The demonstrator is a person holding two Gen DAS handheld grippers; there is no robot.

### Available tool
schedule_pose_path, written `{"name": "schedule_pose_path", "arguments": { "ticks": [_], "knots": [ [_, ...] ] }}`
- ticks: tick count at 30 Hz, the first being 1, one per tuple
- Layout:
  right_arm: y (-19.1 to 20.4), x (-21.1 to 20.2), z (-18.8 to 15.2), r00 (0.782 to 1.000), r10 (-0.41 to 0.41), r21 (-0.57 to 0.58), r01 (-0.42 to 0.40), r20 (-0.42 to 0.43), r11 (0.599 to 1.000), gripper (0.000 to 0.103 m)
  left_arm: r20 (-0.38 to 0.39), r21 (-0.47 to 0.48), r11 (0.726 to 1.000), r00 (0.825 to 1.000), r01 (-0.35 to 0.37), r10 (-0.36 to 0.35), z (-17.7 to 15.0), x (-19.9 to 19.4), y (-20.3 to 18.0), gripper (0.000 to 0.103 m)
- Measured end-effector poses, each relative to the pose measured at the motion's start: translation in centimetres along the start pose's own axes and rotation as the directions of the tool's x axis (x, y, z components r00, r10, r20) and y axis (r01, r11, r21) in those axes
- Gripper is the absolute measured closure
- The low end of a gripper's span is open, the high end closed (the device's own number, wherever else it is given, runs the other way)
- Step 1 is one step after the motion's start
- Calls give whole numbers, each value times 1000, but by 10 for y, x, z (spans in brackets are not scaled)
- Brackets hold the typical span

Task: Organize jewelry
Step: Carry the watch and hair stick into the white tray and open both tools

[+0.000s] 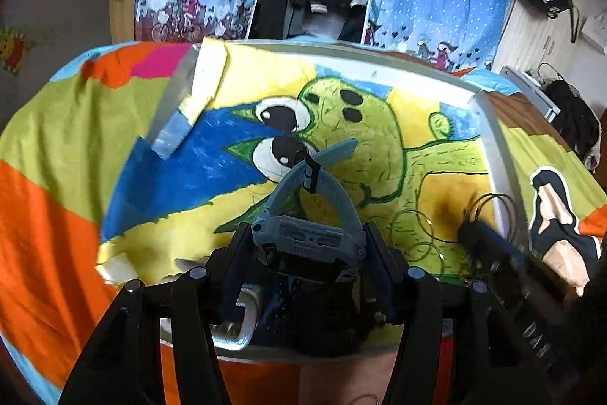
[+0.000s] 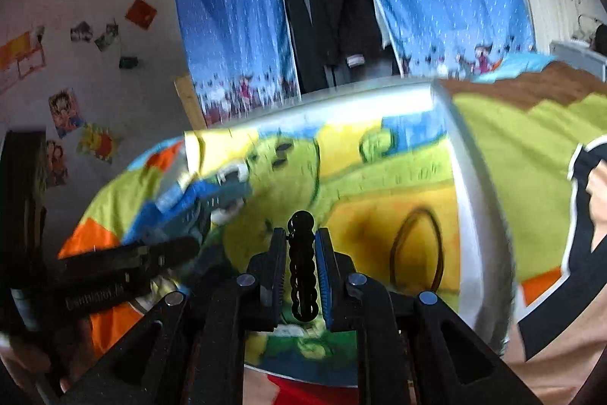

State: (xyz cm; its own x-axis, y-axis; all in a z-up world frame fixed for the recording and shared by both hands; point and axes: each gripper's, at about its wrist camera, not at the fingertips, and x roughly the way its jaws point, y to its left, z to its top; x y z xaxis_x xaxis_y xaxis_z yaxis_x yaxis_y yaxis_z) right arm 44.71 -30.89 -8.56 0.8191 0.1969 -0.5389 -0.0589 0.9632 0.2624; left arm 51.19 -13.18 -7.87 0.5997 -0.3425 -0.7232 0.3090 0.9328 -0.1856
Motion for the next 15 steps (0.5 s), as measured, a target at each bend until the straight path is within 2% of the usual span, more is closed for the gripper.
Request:
{"name": "schedule_pose_path", "arguments": {
  "ticks": [6, 12, 15],
  "knots": [
    [-9, 13, -7, 998, -12, 10, 13, -61, 1000, 88, -20, -20, 1000, 1000, -1, 1, 2, 11, 5, 51],
    [-12, 9, -8, 997, -37, -2, 37, -63, 999, 85, -50, -54, 999, 999, -1, -1, 5, 7, 6, 50],
    [-11, 0, -4, 998, -41, -21, 40, -42, 999, 80, -49, -98, 995, 998, 27, -32, 10, -2, 11, 49]
  ]
}}
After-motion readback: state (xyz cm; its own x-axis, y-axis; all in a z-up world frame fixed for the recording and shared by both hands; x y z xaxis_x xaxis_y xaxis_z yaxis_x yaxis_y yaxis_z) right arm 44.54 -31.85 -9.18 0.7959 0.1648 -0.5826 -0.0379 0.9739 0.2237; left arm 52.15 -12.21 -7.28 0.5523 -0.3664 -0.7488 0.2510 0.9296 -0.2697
